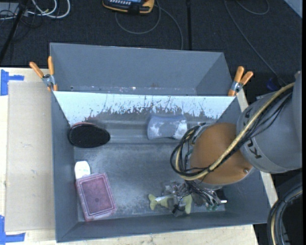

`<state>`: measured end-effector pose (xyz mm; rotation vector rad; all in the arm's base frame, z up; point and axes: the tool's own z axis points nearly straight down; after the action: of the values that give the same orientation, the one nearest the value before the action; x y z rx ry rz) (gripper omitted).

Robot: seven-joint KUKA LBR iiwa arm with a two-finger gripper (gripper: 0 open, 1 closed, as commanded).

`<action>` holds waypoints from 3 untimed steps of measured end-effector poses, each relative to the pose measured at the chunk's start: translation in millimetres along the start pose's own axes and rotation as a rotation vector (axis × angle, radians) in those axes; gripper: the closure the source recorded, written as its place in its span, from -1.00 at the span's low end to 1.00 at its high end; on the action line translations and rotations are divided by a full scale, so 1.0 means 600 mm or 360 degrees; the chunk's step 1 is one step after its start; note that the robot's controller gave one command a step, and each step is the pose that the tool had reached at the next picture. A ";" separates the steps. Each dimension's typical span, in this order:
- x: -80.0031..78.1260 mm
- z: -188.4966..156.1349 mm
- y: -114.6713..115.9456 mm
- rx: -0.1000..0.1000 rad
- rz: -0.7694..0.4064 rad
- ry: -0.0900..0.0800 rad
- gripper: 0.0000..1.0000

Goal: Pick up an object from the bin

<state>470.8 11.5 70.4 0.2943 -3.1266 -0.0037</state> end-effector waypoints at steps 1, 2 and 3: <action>0.000 0.000 0.000 0.0000 0.0001 0.0000 1.00; 0.006 -0.069 -0.001 -0.0004 0.0022 0.0017 1.00; 0.000 -0.170 0.008 -0.0003 0.0022 0.0012 1.00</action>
Offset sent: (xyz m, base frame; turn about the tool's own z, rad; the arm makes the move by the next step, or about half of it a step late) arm -0.0013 -0.0061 0.1206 0.0369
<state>470.0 16.2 172.7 0.2717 -3.1213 -0.0053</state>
